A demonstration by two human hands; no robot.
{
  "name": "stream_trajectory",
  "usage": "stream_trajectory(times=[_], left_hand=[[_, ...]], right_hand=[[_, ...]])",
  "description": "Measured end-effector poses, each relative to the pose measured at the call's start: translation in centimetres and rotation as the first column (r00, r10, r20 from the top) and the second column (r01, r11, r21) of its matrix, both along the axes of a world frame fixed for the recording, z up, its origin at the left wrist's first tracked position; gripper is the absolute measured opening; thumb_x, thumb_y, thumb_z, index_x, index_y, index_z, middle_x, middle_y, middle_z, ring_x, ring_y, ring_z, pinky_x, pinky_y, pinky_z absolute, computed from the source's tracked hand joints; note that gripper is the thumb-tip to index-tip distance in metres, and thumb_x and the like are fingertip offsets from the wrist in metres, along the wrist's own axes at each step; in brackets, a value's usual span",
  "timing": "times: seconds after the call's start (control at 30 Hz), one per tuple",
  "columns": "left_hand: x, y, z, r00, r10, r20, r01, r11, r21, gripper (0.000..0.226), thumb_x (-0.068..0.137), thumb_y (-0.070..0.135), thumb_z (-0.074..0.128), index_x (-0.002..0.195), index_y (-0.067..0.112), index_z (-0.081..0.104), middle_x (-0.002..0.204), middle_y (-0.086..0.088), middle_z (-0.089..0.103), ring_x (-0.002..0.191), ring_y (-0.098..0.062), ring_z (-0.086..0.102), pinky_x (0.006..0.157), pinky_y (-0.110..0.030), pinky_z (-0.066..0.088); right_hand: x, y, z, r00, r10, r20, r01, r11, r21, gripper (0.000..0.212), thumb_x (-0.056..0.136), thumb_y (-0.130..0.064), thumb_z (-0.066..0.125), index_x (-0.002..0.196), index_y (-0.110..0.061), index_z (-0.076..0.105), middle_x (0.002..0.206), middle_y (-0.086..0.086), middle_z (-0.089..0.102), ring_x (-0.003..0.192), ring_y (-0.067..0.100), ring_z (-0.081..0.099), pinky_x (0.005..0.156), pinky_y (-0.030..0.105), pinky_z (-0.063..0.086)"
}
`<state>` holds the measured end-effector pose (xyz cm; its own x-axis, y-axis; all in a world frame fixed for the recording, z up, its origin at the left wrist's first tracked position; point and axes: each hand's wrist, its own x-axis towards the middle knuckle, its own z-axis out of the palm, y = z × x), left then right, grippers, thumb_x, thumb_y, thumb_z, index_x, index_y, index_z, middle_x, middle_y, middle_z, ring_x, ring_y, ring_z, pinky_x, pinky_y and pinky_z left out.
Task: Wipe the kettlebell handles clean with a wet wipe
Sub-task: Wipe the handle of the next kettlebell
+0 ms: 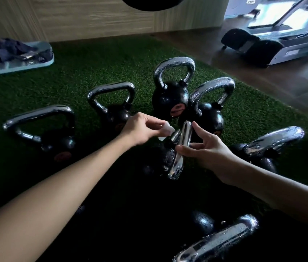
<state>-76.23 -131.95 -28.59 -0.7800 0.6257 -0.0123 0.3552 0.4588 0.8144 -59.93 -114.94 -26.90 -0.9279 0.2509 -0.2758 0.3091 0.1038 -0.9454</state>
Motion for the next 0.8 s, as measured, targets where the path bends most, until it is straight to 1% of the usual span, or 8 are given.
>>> stream_trajectory(times=[0.17, 0.23, 0.3, 0.43, 0.53, 0.63, 0.73, 0.8], left_hand=[[0.2, 3.1, -3.0, 1.000, 0.007, 0.016, -0.006, 0.997, -0.079, 0.038, 0.066, 0.049, 0.090, 0.100, 0.037, 0.080, 0.100, 0.018, 0.077, 0.082, 0.019, 0.061, 0.072, 0.003, 0.041], [0.2, 3.1, -3.8, 1.000, 0.011, 0.014, -0.010, 0.998, -0.068, 0.034, 0.070, 0.048, 0.089, 0.101, 0.036, 0.080, 0.099, 0.018, 0.076, 0.072, 0.025, 0.056, 0.069, 0.004, 0.040], [0.3, 3.1, -4.1, 1.000, 0.000, 0.017, 0.000, 0.999, -0.046, 0.032, 0.073, 0.044, 0.087, 0.102, 0.033, 0.080, 0.098, 0.018, 0.076, 0.070, 0.027, 0.056, 0.068, 0.003, 0.040], [0.3, 4.8, -3.2, 0.997, -0.007, -0.081, 0.012, 0.998, 0.060, 0.040, 0.077, 0.041, 0.085, 0.111, 0.021, 0.078, 0.110, 0.003, 0.077, 0.096, 0.007, 0.063, 0.077, 0.004, 0.040], [-0.4, 5.8, -2.7, 0.992, -0.049, -0.117, 0.051, 0.999, 0.016, 0.040, 0.081, 0.042, 0.083, 0.112, 0.018, 0.078, 0.114, -0.001, 0.075, 0.107, -0.003, 0.066, 0.079, 0.005, 0.038], [-0.8, 5.3, -3.2, 0.996, -0.074, -0.054, 0.070, 0.995, -0.071, 0.045, 0.078, 0.056, 0.080, 0.112, 0.027, 0.078, 0.115, 0.004, 0.075, 0.108, -0.002, 0.066, 0.079, 0.000, 0.042], [-0.6, 5.7, -2.6, 0.994, -0.092, -0.056, 0.091, 0.996, -0.016, 0.044, 0.079, 0.051, 0.081, 0.112, 0.022, 0.078, 0.115, 0.004, 0.075, 0.109, -0.002, 0.067, 0.090, -0.009, 0.047], [-0.1, 6.1, -1.6, 0.991, -0.120, -0.064, 0.121, 0.993, 0.015, 0.042, 0.079, 0.051, 0.080, 0.111, 0.024, 0.079, 0.114, 0.007, 0.076, 0.105, 0.002, 0.066, 0.091, -0.011, 0.048]], right_hand=[[0.1, 1.0, -0.3, 0.999, -0.003, 0.040, 0.003, 1.000, 0.001, 0.119, 0.059, -0.048, 0.093, 0.156, -0.046, 0.024, 0.110, 0.010, 0.077, 0.070, 0.006, 0.060, 0.056, 0.018, 0.040], [-0.1, 1.5, -0.5, 0.998, -0.017, 0.057, 0.020, 0.998, -0.061, 0.126, 0.051, -0.050, 0.099, 0.154, -0.048, 0.027, 0.113, 0.017, 0.074, 0.073, 0.021, 0.046, 0.052, 0.022, 0.036], [-0.1, 1.9, -0.4, 0.997, -0.010, 0.082, 0.018, 0.995, -0.101, 0.127, 0.050, -0.045, 0.100, 0.155, -0.047, 0.028, 0.109, 0.018, 0.073, 0.066, 0.020, 0.034, 0.045, 0.021, 0.031], [0.0, 2.6, 0.1, 0.994, 0.043, 0.102, -0.031, 0.993, -0.118, 0.114, 0.066, -0.029, 0.089, 0.158, -0.040, 0.023, 0.080, -0.002, 0.070, 0.047, 0.006, 0.028, 0.040, 0.019, 0.025], [-0.1, 2.9, 0.4, 0.991, 0.064, 0.118, -0.048, 0.990, -0.135, 0.110, 0.071, -0.024, 0.084, 0.160, -0.039, 0.020, 0.081, -0.004, 0.073, 0.044, 0.005, 0.029, 0.040, 0.019, 0.025], [-0.2, 3.4, 0.4, 0.986, 0.091, 0.139, -0.071, 0.987, -0.145, 0.112, 0.070, -0.025, 0.085, 0.159, -0.041, 0.018, 0.079, -0.002, 0.070, 0.045, 0.006, 0.030, 0.042, 0.020, 0.025], [-0.6, 4.1, 0.5, 0.980, 0.103, 0.173, -0.072, 0.981, -0.178, 0.122, 0.059, -0.030, 0.090, 0.158, -0.045, 0.021, 0.078, 0.009, 0.049, 0.047, 0.007, 0.031, 0.042, 0.020, 0.025], [-0.7, 4.6, 0.4, 0.974, 0.120, 0.191, -0.080, 0.976, -0.204, 0.121, 0.059, -0.026, 0.089, 0.157, -0.045, 0.021, 0.069, 0.004, 0.039, 0.048, 0.008, 0.031, 0.043, 0.021, 0.025]])
